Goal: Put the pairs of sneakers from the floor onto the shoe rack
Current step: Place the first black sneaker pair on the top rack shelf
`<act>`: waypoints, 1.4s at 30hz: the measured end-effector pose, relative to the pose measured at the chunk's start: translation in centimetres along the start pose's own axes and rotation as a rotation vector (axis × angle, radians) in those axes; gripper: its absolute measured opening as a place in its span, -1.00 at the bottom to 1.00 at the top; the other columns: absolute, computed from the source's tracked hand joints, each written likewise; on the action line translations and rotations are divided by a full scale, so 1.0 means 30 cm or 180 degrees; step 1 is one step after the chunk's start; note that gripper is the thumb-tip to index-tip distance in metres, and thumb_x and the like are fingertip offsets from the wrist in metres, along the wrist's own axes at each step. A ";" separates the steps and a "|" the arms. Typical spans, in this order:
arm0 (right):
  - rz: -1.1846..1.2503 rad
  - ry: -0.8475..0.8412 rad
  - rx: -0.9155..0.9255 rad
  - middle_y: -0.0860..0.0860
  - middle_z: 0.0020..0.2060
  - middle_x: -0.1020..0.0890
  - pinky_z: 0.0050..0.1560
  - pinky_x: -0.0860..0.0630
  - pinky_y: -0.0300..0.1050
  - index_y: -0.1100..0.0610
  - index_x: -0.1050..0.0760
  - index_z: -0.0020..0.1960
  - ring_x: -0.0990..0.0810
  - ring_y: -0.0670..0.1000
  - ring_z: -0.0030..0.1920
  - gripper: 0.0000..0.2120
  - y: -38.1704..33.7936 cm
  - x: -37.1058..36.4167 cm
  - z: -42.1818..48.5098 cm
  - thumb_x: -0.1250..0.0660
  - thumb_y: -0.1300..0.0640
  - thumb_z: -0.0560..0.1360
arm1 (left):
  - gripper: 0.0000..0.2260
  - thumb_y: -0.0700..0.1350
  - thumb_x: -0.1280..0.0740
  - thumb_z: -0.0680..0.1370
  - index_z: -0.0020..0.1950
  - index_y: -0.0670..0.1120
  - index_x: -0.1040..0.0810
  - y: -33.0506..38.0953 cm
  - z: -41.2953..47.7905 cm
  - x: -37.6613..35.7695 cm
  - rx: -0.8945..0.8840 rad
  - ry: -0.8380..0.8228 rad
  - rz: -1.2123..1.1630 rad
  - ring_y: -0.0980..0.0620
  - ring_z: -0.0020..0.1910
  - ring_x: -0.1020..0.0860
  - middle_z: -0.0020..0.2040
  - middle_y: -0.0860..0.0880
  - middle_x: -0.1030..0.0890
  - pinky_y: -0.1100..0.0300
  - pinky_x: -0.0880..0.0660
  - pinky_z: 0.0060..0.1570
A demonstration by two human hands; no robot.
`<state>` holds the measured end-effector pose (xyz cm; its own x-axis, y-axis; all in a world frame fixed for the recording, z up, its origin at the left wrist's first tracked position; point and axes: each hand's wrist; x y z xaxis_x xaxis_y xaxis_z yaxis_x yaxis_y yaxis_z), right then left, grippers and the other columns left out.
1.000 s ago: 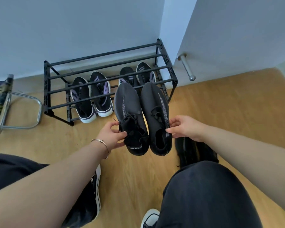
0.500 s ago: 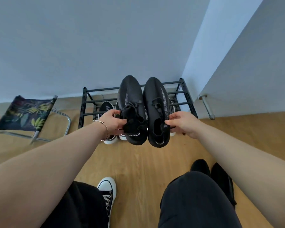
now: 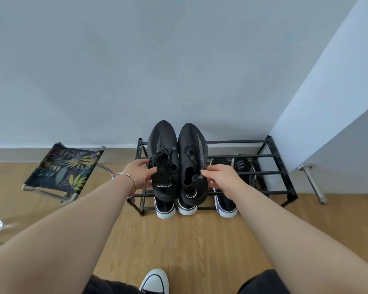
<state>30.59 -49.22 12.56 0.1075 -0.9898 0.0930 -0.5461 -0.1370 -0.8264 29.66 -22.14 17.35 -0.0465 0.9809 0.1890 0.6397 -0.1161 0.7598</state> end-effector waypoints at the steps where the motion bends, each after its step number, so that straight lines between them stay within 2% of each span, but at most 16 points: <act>1: -0.0055 -0.0007 -0.0045 0.10 -0.02 -0.77 0.15 -0.66 0.05 0.26 -0.60 0.26 -0.76 0.02 -0.07 -0.62 -0.001 -0.016 0.018 -0.50 0.14 0.49 | -0.59 -0.26 -0.38 0.58 0.42 -0.13 -0.43 -0.008 0.015 0.006 0.0030 0.0023 -0.0045 -0.01 -0.17 -0.68 -0.05 -0.14 -0.69 0.19 -0.62 -0.44; 4: -0.0080 0.0005 -0.0220 0.11 -0.04 -0.77 0.14 -0.67 0.10 0.26 -0.62 0.24 -0.77 0.08 -0.05 -0.62 0.013 -0.054 0.072 -0.52 0.17 0.46 | -0.61 -0.28 -0.35 0.60 0.42 -0.13 -0.45 -0.026 0.052 0.026 0.0138 0.0027 -0.0061 -0.01 -0.17 -0.67 -0.05 -0.12 -0.67 0.22 -0.60 -0.49; 6: -0.0086 -0.0029 -0.0328 0.11 -0.05 -0.78 0.13 -0.67 0.11 0.26 -0.64 0.21 -0.77 0.10 -0.03 -0.65 0.024 -0.077 0.095 -0.53 0.18 0.46 | -0.61 -0.27 -0.35 0.60 0.43 -0.12 -0.46 -0.038 0.076 0.045 0.0181 0.0020 0.0005 -0.01 -0.16 -0.66 -0.07 -0.10 -0.67 0.19 -0.60 -0.45; 8: -0.0152 -0.0017 -0.0413 0.12 -0.03 -0.77 0.12 -0.67 0.12 0.25 -0.63 0.22 -0.76 0.12 0.00 -0.62 0.037 -0.098 0.119 -0.54 0.16 0.44 | -0.60 -0.27 -0.35 0.60 0.44 -0.12 -0.45 -0.044 0.101 0.066 0.0221 0.0013 0.0024 -0.02 -0.15 -0.67 -0.06 -0.11 -0.68 0.17 -0.61 -0.41; 11: -0.0120 0.0000 -0.0485 0.14 -0.01 -0.76 0.09 -0.68 0.12 0.25 -0.61 0.25 -0.75 0.13 0.01 -0.55 0.054 -0.126 0.159 -0.56 0.15 0.41 | -0.58 -0.27 -0.37 0.59 0.44 -0.14 -0.44 -0.047 0.138 0.091 0.0274 -0.0021 -0.0032 -0.01 -0.16 -0.69 -0.06 -0.13 -0.71 0.22 -0.60 -0.48; 15: -0.0104 0.0086 -0.0552 0.16 0.00 -0.75 0.10 -0.68 0.13 0.28 -0.61 0.25 -0.75 0.13 0.00 -0.62 0.044 -0.165 0.173 -0.53 0.19 0.46 | -0.63 -0.28 -0.36 0.59 0.40 -0.14 -0.49 -0.050 0.167 0.102 0.0349 -0.0084 -0.0035 -0.01 -0.17 -0.67 -0.10 -0.10 -0.69 0.23 -0.59 -0.50; 18: -0.0091 0.0150 -0.0543 0.15 -0.01 -0.76 0.12 -0.68 0.11 0.28 -0.60 0.26 -0.76 0.11 -0.02 -0.65 0.037 -0.180 0.177 -0.48 0.21 0.51 | -0.67 -0.27 -0.36 0.60 0.37 -0.15 -0.51 -0.054 0.193 0.109 0.0406 -0.0114 -0.0019 0.00 -0.17 -0.68 -0.10 -0.09 -0.70 0.18 -0.61 -0.44; 22: -0.0194 0.0283 -0.0398 0.10 -0.02 -0.76 0.18 -0.65 0.12 0.22 -0.65 0.21 -0.73 0.11 0.02 -0.74 0.027 -0.199 0.175 -0.42 0.12 0.57 | -0.63 -0.25 -0.34 0.61 0.42 -0.12 -0.47 -0.077 0.222 0.114 0.0396 -0.0059 -0.0133 0.01 -0.13 -0.68 -0.05 -0.09 -0.70 0.18 -0.61 -0.41; 26: -0.0302 0.0427 -0.0283 0.07 -0.01 -0.74 0.20 -0.63 0.13 0.14 -0.65 0.21 -0.71 0.14 0.05 -0.74 0.020 -0.225 0.182 -0.37 0.04 0.60 | -0.63 -0.19 -0.33 0.62 0.44 -0.11 -0.48 -0.106 0.247 0.120 0.0294 0.0005 -0.0253 0.00 -0.05 -0.69 0.10 -0.12 -0.70 0.15 -0.63 -0.26; 28: -0.0345 0.0459 -0.0281 0.11 -0.03 -0.75 0.17 -0.64 0.16 0.12 -0.67 0.15 -0.72 0.18 0.04 -0.77 0.021 -0.236 0.185 -0.37 0.03 0.59 | -0.63 -0.16 -0.33 0.63 0.44 -0.11 -0.48 -0.106 0.251 0.123 0.0194 0.0081 -0.0207 0.04 -0.07 -0.67 0.11 -0.10 -0.68 0.20 -0.61 -0.29; 31: -0.0298 0.0441 -0.0308 0.23 -0.02 -0.74 0.15 -0.63 0.23 0.04 -0.66 -0.10 -0.72 0.25 0.02 -0.86 0.028 -0.246 0.193 -0.38 0.05 0.59 | -0.68 -0.12 -0.30 0.64 0.41 -0.08 -0.51 -0.098 0.250 0.123 0.0035 0.0165 -0.0075 0.11 -0.13 -0.63 0.09 -0.08 -0.66 0.30 -0.57 -0.40; 33: -0.0248 0.0459 -0.0325 0.22 -0.04 -0.74 0.14 -0.64 0.25 0.05 -0.67 -0.09 -0.72 0.27 0.03 -0.87 0.034 -0.249 0.201 -0.39 0.04 0.58 | -0.69 -0.10 -0.29 0.65 0.40 -0.07 -0.52 -0.101 0.261 0.123 0.0016 0.0175 0.0038 0.12 -0.14 -0.60 0.13 -0.09 -0.65 0.32 -0.55 -0.42; 38: -0.0139 0.0496 -0.0385 0.17 -0.04 -0.74 0.17 -0.63 0.23 0.02 -0.64 -0.12 -0.71 0.27 0.07 -0.87 0.021 -0.252 0.191 -0.38 0.06 0.59 | -0.70 -0.08 -0.27 0.66 0.38 -0.07 -0.53 -0.112 0.281 0.125 0.0057 0.0173 0.0125 0.09 -0.10 -0.60 0.12 -0.08 -0.65 0.24 -0.54 -0.29; 40: -0.0111 0.0518 -0.0423 0.13 -0.03 -0.74 0.18 -0.63 0.20 0.06 -0.66 -0.03 -0.71 0.23 0.07 -0.88 0.015 -0.252 0.187 -0.38 0.05 0.59 | -0.72 -0.08 -0.25 0.67 0.37 -0.06 -0.53 -0.111 0.281 0.122 0.0059 0.0185 0.0104 0.08 -0.10 -0.60 0.11 -0.08 -0.65 0.23 -0.53 -0.26; 42: -0.0107 0.0538 -0.0436 0.10 -0.02 -0.72 0.17 -0.64 0.14 0.04 -0.64 -0.01 -0.70 0.20 0.07 -0.90 0.013 -0.253 0.187 -0.37 0.04 0.60 | -0.71 -0.05 -0.23 0.67 0.38 -0.05 -0.53 -0.114 0.284 0.123 0.0078 0.0212 0.0192 0.02 -0.02 -0.61 0.13 -0.07 -0.64 0.18 -0.54 -0.15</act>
<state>34.24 -41.55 8.41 -0.0068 -0.9753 0.2206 -0.6537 -0.1626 -0.7391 33.85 -16.80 10.14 -0.0578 0.9595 0.2756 0.6615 -0.1699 0.7305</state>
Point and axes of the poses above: each hand's wrist, its own z-axis towards the middle knuckle, its own x-axis out of the back of the hand, y = z × x
